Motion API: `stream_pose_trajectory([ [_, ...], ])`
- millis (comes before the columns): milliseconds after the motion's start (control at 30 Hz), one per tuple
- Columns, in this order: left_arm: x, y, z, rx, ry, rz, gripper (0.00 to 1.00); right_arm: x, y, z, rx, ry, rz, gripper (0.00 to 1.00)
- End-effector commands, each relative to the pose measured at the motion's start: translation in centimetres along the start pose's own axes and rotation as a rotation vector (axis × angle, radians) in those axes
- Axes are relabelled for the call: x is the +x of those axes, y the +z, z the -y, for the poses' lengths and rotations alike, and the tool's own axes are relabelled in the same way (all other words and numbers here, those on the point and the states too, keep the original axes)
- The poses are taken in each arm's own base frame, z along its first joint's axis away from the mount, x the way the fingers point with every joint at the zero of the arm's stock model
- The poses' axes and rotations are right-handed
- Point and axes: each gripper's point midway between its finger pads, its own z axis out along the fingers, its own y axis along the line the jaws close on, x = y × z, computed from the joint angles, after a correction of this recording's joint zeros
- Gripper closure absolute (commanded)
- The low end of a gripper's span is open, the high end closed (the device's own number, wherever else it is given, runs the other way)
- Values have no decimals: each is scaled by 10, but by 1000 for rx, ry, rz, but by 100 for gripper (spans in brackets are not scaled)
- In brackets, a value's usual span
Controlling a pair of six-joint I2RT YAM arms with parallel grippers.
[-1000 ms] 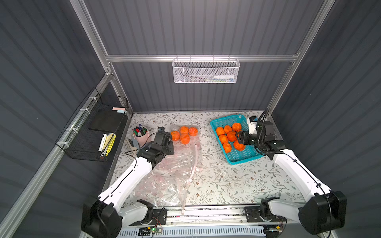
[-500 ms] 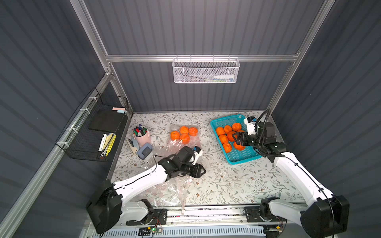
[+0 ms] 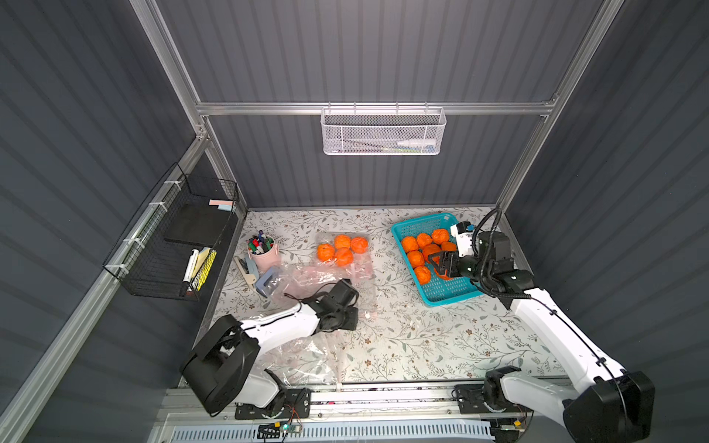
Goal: Open the zip-top bag and take out the orange
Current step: Move the zipper food storage bag to the center of the board, then unzip the zipper on the zipper food storage bag.
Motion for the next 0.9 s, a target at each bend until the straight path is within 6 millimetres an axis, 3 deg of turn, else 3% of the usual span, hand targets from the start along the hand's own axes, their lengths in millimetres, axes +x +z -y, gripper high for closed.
stream_pose_trajectory([
  [0, -12, -20, -17, -58, -48, 78, 52, 24, 0, -43, -129, 45, -97, 31],
  [167, -30, -30, -7, -27, -46, 120, 46, 73, 14, -101, -192, 81, -292, 35],
  [300, -52, -50, -4, -28, -56, 210, 42, 122, 42, -121, -138, 120, -471, 38],
  [433, -66, -66, -3, -42, -45, 259, 41, 153, 67, -121, -94, 189, -557, 40],
  [500, -70, -72, -5, -51, -38, 278, 41, 165, 81, -111, -30, 207, -576, 41],
  [667, -71, -78, -7, -60, -20, 298, 41, 187, 104, -92, 71, 239, -624, 42],
  [867, -71, -79, -3, -36, 3, 304, 40, 207, 130, -89, 97, 295, -675, 43],
])
